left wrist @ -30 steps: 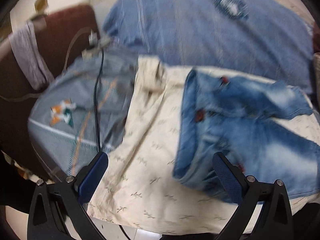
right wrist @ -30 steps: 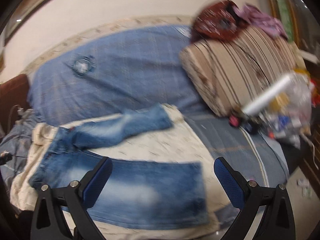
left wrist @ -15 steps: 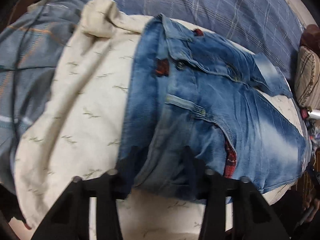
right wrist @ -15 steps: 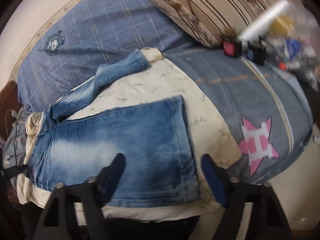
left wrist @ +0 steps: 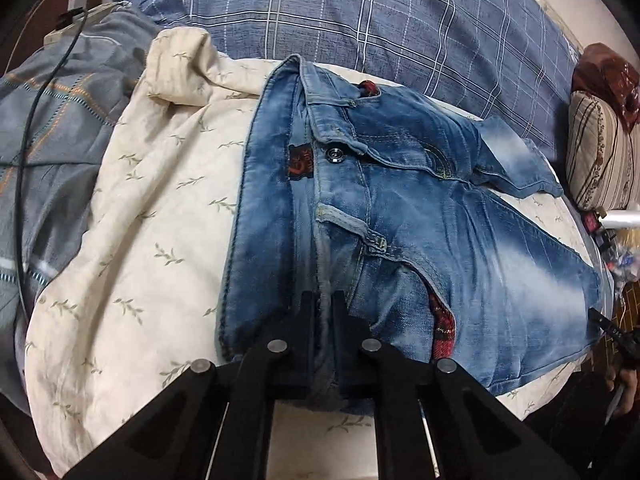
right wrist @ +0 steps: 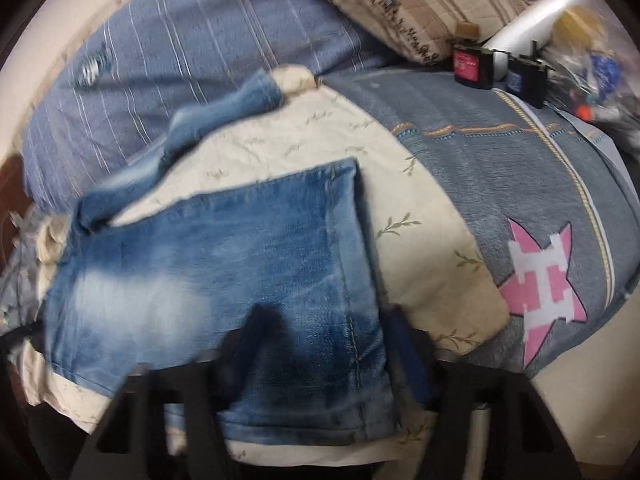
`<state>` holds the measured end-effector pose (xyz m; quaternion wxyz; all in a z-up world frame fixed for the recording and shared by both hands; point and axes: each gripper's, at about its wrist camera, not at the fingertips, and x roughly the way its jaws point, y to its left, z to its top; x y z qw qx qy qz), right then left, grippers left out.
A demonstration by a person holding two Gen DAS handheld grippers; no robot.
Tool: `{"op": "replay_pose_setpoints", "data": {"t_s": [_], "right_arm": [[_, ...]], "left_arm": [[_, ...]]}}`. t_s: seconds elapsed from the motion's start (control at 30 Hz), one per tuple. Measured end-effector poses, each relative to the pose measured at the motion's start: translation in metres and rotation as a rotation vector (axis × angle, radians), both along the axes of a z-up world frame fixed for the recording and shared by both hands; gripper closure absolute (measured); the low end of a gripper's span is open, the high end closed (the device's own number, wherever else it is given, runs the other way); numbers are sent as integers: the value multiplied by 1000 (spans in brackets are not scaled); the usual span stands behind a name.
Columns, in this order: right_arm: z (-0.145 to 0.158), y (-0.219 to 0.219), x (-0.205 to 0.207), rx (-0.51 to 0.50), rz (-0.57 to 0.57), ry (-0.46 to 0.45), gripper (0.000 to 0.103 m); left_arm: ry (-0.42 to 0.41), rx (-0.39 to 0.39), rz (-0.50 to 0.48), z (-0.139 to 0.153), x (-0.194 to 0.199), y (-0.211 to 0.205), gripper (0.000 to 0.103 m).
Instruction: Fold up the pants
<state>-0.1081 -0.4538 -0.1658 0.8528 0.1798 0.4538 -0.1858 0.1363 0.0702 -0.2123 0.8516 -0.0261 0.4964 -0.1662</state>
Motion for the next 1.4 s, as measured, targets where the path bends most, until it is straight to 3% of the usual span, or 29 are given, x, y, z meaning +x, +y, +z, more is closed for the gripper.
{"op": "replay_pose_setpoints", "data": {"t_s": [0.07, 0.2, 0.43, 0.53, 0.6, 0.63, 0.67, 0.7, 0.73, 0.77, 0.8, 0.87, 0.97, 1.03, 1.17, 1.27, 1.4], "right_arm": [[1, 7, 3, -17, 14, 13, 76], [0, 12, 8, -67, 2, 60, 77], [4, 5, 5, 15, -10, 56, 75], [23, -8, 4, 59, -30, 26, 75], [47, -13, 4, 46, -29, -21, 75], [62, -16, 7, 18, -28, -56, 75], [73, -19, 11, 11, -19, -93, 74], [86, -24, 17, 21, -5, -141, 66], [97, -30, 25, 41, 3, -186, 55], [106, -35, 33, 58, -1, -232, 25], [116, -39, 42, 71, -9, -301, 18], [130, -44, 71, 81, 7, -408, 18], [132, -48, 141, 54, 17, -340, 18], [121, -53, 193, 69, 47, -294, 20], [92, -63, 275, 72, 79, -201, 29], [69, -70, 313, 68, 97, -164, 29], [50, -80, 333, 89, 122, -134, 29]], "left_arm": [[-13, 12, -2, 1, -5, 3, 97], [13, 27, 52, -3, -14, 20, 98], [2, 7, 28, 3, -35, 30, 94], [-21, 70, 33, 25, -31, 28, 93], [-102, 98, 28, 52, -31, 25, 88], [-154, 106, 25, 68, -29, 25, 78], [-204, 103, 25, 86, -25, 24, 61], [-236, 98, 27, 97, -20, 23, 52], [-274, 92, 31, 109, -12, 21, 34], [-299, 90, 40, 118, -3, 19, 25], [-320, 91, 52, 125, 9, 14, 25], [-328, 94, 52, 130, 39, 2, 25], [-255, 71, 89, 119, 99, -13, 25], [-154, 38, 123, 104, 142, -17, 25], [-35, 19, 206, 77, 200, -19, 25], [-1, 13, 226, 64, 223, -25, 25], [77, 6, 226, 40, 248, -42, 25]]}}
